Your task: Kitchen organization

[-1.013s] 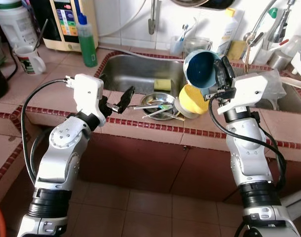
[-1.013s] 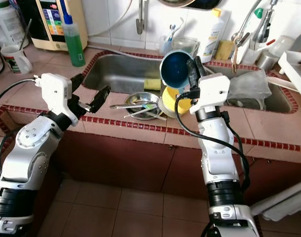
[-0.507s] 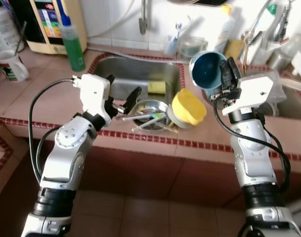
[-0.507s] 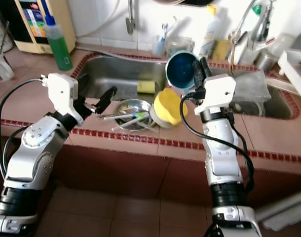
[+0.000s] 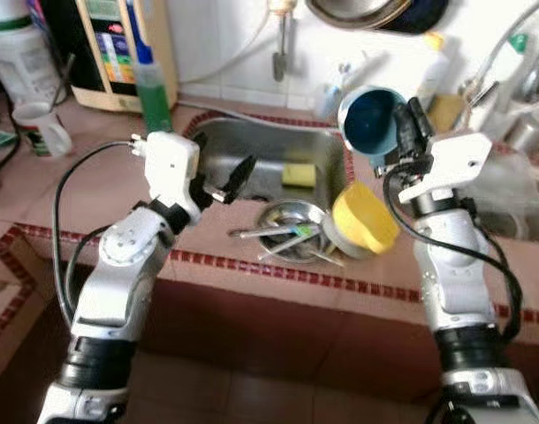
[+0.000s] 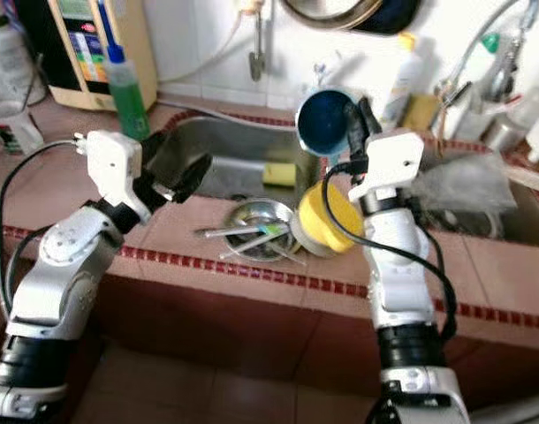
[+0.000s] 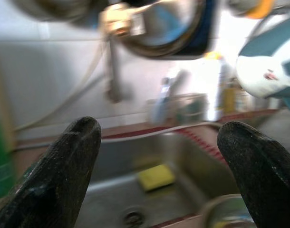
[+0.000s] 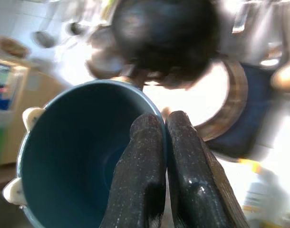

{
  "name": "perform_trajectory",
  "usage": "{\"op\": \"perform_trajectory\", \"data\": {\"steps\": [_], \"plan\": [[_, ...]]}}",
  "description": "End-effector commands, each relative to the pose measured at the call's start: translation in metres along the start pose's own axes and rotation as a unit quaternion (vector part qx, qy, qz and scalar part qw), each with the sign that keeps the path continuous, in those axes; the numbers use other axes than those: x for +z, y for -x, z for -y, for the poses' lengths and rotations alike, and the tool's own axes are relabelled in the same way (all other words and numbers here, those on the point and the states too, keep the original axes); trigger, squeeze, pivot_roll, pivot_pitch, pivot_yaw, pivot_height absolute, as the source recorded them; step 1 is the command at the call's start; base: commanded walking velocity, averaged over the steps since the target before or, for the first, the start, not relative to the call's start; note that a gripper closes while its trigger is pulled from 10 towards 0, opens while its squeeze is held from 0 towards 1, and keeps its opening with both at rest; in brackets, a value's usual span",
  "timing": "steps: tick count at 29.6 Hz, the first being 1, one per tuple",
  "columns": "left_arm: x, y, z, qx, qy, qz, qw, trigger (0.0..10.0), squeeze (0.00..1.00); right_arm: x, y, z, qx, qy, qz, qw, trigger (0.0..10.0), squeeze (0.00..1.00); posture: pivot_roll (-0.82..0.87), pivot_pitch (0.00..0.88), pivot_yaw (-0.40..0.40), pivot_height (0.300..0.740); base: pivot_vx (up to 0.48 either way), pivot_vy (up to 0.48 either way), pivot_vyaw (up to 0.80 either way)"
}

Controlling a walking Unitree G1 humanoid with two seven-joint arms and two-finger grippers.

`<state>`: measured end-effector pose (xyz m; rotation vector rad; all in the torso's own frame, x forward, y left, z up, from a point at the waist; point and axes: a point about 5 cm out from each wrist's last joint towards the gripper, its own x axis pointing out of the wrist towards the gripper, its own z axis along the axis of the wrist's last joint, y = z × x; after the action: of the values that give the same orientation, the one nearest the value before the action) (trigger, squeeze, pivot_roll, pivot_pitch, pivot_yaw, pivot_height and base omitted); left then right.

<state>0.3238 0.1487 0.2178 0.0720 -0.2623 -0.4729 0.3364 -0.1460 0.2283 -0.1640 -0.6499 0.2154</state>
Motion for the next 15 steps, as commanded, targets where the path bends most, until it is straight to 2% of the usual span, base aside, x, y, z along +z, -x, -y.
{"op": "perform_trajectory", "data": {"steps": [1, 15], "plan": [[0.0032, -0.0041, 0.0074, -0.015, 0.001, 0.008, 1.000, 10.0, 0.00, 0.0082, -0.0018, 0.0109, -0.010, 0.013, 0.018, 1.000, 10.0, 0.00, 0.07, 0.029, -0.045, 0.740, 0.277, 0.000, 0.00], [0.0035, -0.0039, 0.0089, -0.020, 0.001, 0.007, 1.000, 10.0, 0.00, 0.0076, -0.0001, 0.0131, -0.012, 0.015, 0.014, 1.000, 10.0, 0.00, 0.06, 0.042, -0.041, 0.740, 0.278, 0.000, 0.00]]}}
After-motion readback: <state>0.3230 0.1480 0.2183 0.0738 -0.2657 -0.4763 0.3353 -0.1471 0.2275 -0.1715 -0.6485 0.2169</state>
